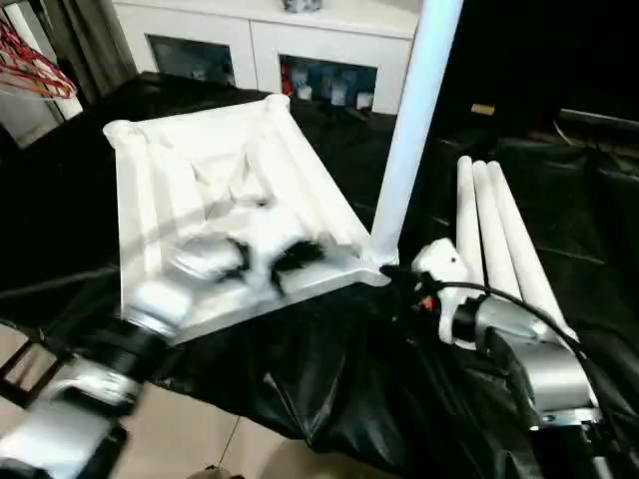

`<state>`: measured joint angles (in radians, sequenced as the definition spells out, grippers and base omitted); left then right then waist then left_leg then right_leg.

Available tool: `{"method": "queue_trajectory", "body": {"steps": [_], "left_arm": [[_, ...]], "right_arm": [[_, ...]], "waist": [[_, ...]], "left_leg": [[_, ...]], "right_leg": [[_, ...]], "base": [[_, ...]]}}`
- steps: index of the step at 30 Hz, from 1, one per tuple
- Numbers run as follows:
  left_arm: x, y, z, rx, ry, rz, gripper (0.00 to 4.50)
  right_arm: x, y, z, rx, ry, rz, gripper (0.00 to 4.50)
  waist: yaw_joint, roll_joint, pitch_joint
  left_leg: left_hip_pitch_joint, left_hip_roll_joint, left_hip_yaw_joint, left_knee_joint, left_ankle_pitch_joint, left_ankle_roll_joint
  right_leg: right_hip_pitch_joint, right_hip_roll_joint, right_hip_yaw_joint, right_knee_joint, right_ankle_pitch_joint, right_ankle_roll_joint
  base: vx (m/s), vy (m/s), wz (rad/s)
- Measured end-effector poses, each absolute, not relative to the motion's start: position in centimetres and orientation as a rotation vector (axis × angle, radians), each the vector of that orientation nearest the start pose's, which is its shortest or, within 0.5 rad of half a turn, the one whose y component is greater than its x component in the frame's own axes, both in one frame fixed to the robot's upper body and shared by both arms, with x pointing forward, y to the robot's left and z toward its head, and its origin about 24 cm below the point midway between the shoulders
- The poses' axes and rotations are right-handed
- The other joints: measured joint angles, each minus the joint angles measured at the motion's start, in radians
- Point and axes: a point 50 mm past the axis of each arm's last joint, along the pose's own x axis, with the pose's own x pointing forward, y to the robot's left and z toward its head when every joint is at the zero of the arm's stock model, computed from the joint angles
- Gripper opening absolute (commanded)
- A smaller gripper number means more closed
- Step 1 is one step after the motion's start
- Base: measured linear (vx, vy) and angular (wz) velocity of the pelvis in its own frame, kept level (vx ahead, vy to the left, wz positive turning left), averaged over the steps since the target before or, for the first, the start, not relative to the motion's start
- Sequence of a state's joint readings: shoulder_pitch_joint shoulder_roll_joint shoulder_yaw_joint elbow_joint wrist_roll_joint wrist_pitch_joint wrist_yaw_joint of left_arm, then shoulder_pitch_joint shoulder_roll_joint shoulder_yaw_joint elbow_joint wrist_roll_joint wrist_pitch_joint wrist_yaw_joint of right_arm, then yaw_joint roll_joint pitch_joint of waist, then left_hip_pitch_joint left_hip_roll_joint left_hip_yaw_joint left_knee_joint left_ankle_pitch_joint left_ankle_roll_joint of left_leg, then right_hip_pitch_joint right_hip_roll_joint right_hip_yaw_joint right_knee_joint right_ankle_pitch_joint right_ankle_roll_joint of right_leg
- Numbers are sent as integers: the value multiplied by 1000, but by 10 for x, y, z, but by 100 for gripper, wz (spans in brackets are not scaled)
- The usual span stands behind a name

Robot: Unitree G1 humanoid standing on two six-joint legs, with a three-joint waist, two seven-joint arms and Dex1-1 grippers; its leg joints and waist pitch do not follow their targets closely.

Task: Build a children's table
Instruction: Rotate leg to tighten, then rotate table base

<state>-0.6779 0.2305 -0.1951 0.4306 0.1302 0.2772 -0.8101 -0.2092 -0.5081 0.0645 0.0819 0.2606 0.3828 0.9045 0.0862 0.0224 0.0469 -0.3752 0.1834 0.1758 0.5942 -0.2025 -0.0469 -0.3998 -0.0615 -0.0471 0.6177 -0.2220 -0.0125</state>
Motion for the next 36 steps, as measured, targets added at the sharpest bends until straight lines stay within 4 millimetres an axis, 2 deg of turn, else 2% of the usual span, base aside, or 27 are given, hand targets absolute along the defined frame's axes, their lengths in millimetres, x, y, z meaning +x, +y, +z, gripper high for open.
{"method": "queue_trajectory", "body": {"steps": [3,6,8,10,12,14,19,20,22,26,29,31,34,36], "left_arm": [[352,123,117,477,233,-837,83],[353,154,133,572,259,-707,83],[353,172,142,611,274,-616,83],[349,188,144,664,321,-539,83],[344,212,140,741,413,-423,83],[342,223,138,764,462,-351,83],[338,235,135,798,521,-268,83],[337,235,133,802,533,-268,68],[333,233,126,798,553,-304,58],[326,218,95,744,631,-438,25],[323,219,89,763,671,-479,6],[320,218,85,778,702,-513,0],[313,223,75,801,764,-555,0],[311,224,75,811,776,-585,0]], "right_arm": [[269,-185,55,-116,392,924,395],[274,-168,55,-125,381,946,395],[273,-164,50,-126,397,941,395],[273,-160,47,-127,404,936,395],[274,-154,44,-126,408,933,395],[274,-154,41,-127,425,919,395],[277,-148,41,-121,415,910,395],[279,-145,42,-121,411,910,395],[280,-144,40,-118,414,898,395],[283,-140,33,-108,428,866,395],[288,-138,30,-108,440,839,395],[289,-137,29,-108,435,826,367],[293,-134,27,-101,436,812,357],[297,-132,26,-105,435,799,328]], "waist": [[3,-3,2],[2,-11,7],[2,-13,8],[3,-13,8],[2,-14,8],[6,-15,9],[6,-18,9],[4,-18,9],[4,-19,8],[4,-20,9],[2,-21,9],[1,-21,9],[-3,-21,9],[-5,-21,9]], "left_leg": [[0,1,0,1,1,-1],[-1,1,0,2,1,-1],[-1,1,0,3,0,-1],[-2,1,0,4,0,-1],[-2,1,0,5,0,-1],[-2,1,0,7,1,-2],[-1,1,0,8,3,-6],[0,1,0,8,4,-7],[1,1,0,8,4,-9],[2,3,-1,8,4,-17],[3,4,-1,8,5,-18],[3,4,-1,7,6,-19],[4,4,-1,7,6,-20],[5,4,-1,7,7,-21]], "right_leg": [[0,0,0,0,0,0],[0,0,0,3,0,0],[0,0,0,2,0,0],[0,0,1,2,0,0],[-1,0,0,4,0,0],[-1,0,0,6,0,0],[0,0,1,9,2,-2],[0,0,1,10,2,-3],[0,0,1,11,3,-3],[0,1,1,13,4,-3],[0,2,0,13,6,-4],[0,2,0,13,7,-4],[0,3,1,13,7,-4],[1,3,1,13,8,-5]], "base": [[0,0,0],[0,0,0],[0,0,0],[0,0,0],[0,0,0],[0,0,0],[0,0,0],[0,0,0],[0,0,0],[0,0,0],[0,0,0],[0,0,0],[0,0,0],[0,0,0]]}}
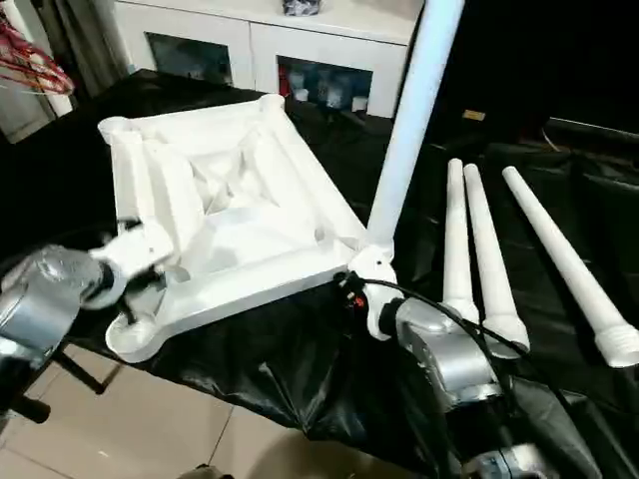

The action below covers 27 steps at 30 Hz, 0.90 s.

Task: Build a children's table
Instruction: Rotate table base

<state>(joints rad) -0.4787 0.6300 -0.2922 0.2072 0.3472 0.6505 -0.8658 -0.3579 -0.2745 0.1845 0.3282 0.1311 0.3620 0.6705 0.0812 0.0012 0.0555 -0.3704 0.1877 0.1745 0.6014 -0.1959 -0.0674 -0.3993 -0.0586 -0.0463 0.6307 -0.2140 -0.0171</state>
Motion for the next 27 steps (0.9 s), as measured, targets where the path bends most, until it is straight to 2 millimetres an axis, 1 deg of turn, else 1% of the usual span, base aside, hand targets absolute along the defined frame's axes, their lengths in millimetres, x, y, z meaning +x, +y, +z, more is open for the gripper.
{"method": "queue_trajectory", "body": {"steps": [3,5,7,10,11,14,18,22,24,27], "left_arm": [[306,221,76,806,784,-662,0],[303,214,76,791,772,-724,0],[300,208,75,765,765,-773,0],[294,191,74,711,741,-890,0],[292,182,73,694,726,-936,0],[289,164,70,659,700,-1020,0],[287,146,68,628,676,-1088,0],[293,126,65,615,630,-1119,0],[300,113,62,593,592,-1101,0],[310,100,62,579,543,-1065,0]], "right_arm": [[305,-127,23,-115,438,766,311],[307,-127,19,-117,442,748,284],[308,-125,17,-111,447,744,264],[313,-125,16,-127,440,724,252],[314,-124,16,-130,438,720,231],[318,-124,15,-135,432,712,207],[319,-125,14,-134,425,707,174],[321,-126,12,-133,423,700,135],[321,-127,12,-132,423,690,117],[323,-127,12,-133,423,685,81]], "waist": [[-1,0,0],[4,0,0],[5,-1,0],[5,-1,-1],[6,-2,-1],[1,-2,-1],[-1,-2,-1],[1,-2,-1],[3,-2,-1],[2,-2,-1]], "left_leg": [[1,0,0,-1,0,0],[1,0,0,-1,0,0],[1,0,0,-1,0,-1],[1,0,1,0,0,0],[1,0,1,0,0,0],[1,0,1,0,0,0],[1,0,1,-1,0,0],[1,0,1,0,0,0],[1,0,1,0,0,0],[1,0,1,0,1,-1]], "right_leg": [[0,0,0,0,1,-1],[1,0,0,0,1,-1],[0,0,0,0,1,-1],[0,0,1,0,1,-1],[0,0,1,0,1,-1],[0,0,1,0,1,-1],[0,1,1,0,1,-1],[1,0,1,0,1,-2],[1,0,1,0,2,-2],[1,0,0,0,3,-2]], "base": [[0,0,0],[0,0,0],[0,0,0],[0,0,0],[0,0,0],[0,0,0],[0,0,0],[0,0,0],[0,0,0],[0,0,0]]}}
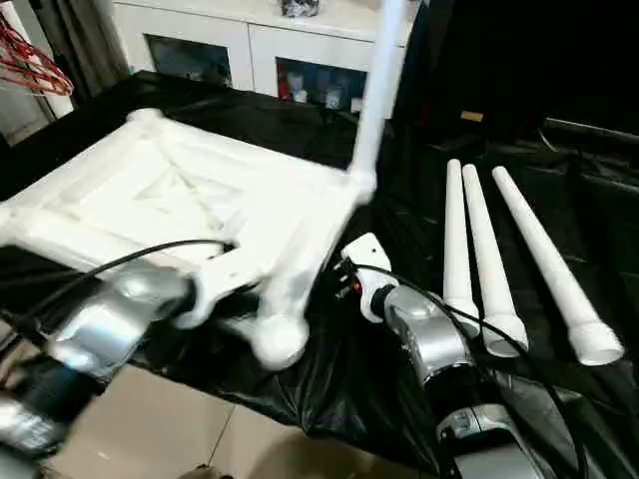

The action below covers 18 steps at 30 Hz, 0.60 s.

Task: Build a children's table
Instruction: Rotate table base

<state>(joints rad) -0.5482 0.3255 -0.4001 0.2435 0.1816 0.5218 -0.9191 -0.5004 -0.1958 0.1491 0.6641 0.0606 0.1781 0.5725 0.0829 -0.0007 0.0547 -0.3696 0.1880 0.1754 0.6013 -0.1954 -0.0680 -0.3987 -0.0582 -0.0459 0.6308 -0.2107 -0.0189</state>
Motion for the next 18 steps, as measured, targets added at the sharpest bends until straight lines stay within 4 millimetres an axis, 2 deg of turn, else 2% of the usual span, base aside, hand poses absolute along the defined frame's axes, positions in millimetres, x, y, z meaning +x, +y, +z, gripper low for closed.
{"method": "queue_trajectory", "body": {"steps": [7,12,14,18], "left_arm": [[335,84,62,651,396,-967,0],[346,72,62,630,299,-895,0],[348,70,60,630,277,-879,0],[348,69,63,616,246,-870,0]], "right_arm": [[328,-136,20,-166,384,611,26],[340,-172,47,-208,329,359,26],[341,-186,58,-207,323,288,26],[340,-198,75,-185,308,223,42]], "waist": [[4,3,1],[11,4,2],[10,7,3],[6,12,2]], "left_leg": [[-2,0,0,0,1,2],[-3,-1,0,1,4,5],[-3,-1,0,1,4,5],[-2,-1,0,0,4,5]], "right_leg": [[-1,0,0,0,1,1],[-1,-1,0,-1,1,1],[-1,-1,0,-1,1,1],[-1,0,0,-1,1,2]], "base": [[0,0,0],[0,0,0],[0,0,0],[0,0,0]]}}
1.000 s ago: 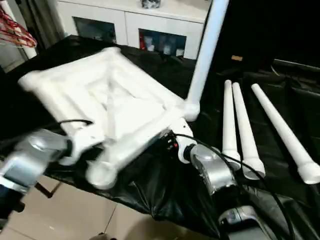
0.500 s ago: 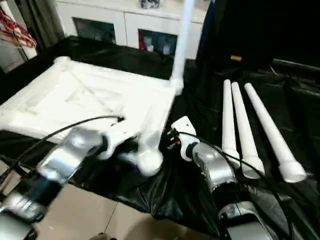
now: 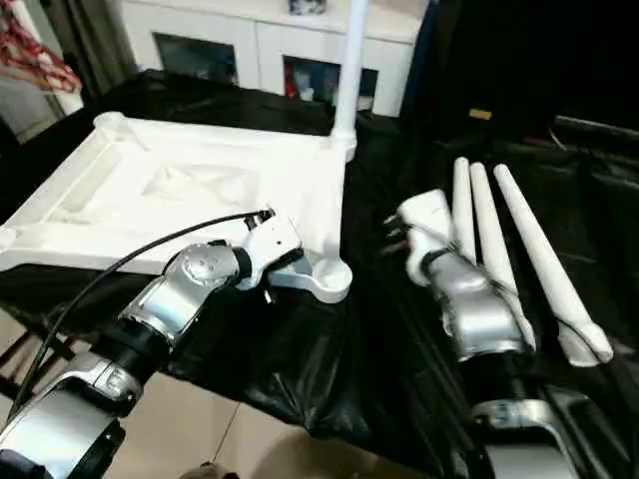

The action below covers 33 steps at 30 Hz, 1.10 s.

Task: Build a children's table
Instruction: Rotate table base, then pick table leg

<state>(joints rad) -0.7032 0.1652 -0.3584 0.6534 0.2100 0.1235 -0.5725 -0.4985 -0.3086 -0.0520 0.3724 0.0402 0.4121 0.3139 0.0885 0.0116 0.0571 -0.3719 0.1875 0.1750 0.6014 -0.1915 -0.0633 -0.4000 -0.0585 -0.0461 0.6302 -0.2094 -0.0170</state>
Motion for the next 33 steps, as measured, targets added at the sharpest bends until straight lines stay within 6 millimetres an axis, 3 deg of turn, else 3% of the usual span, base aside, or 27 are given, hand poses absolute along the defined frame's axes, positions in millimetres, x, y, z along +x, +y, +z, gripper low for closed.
{"method": "queue_trajectory", "body": {"steps": [1,5,8,15,21,27,33], "left_arm": [[348,70,68,582,221,-870,32],[345,79,95,448,133,-900,61],[329,85,104,364,116,-1017,84],[311,79,114,304,140,-1208,144],[302,75,122,277,148,-1256,195],[297,78,122,265,179,-1263,229],[297,80,121,268,192,-1260,294]], "right_arm": [[339,-202,77,-169,318,191,63],[333,-221,85,-133,370,59,92],[332,-233,90,-113,422,-27,113],[336,-243,98,-93,462,-84,172],[332,-250,84,-55,570,-125,225],[334,-253,86,-51,587,-141,269],[332,-252,79,-26,663,-120,329]], "waist": [[0,1,1],[0,5,0],[-2,8,1],[1,11,3],[-1,11,3],[-3,11,3],[0,10,4]], "left_leg": [[0,0,0,0,0,0],[1,0,0,0,0,-1],[1,0,1,0,0,-1],[1,0,1,0,0,-2],[1,0,1,0,0,-2],[2,0,1,0,1,-3],[1,0,2,0,1,-3]], "right_leg": [[0,0,0,0,0,0],[0,0,0,0,0,0],[0,0,1,0,0,0],[0,0,1,1,0,0],[0,0,1,1,0,0],[0,0,1,1,1,1],[0,0,2,1,1,1]], "base": [[0,0,0],[0,0,0],[0,0,0],[0,0,0],[0,0,0],[0,0,0],[0,0,0]]}}
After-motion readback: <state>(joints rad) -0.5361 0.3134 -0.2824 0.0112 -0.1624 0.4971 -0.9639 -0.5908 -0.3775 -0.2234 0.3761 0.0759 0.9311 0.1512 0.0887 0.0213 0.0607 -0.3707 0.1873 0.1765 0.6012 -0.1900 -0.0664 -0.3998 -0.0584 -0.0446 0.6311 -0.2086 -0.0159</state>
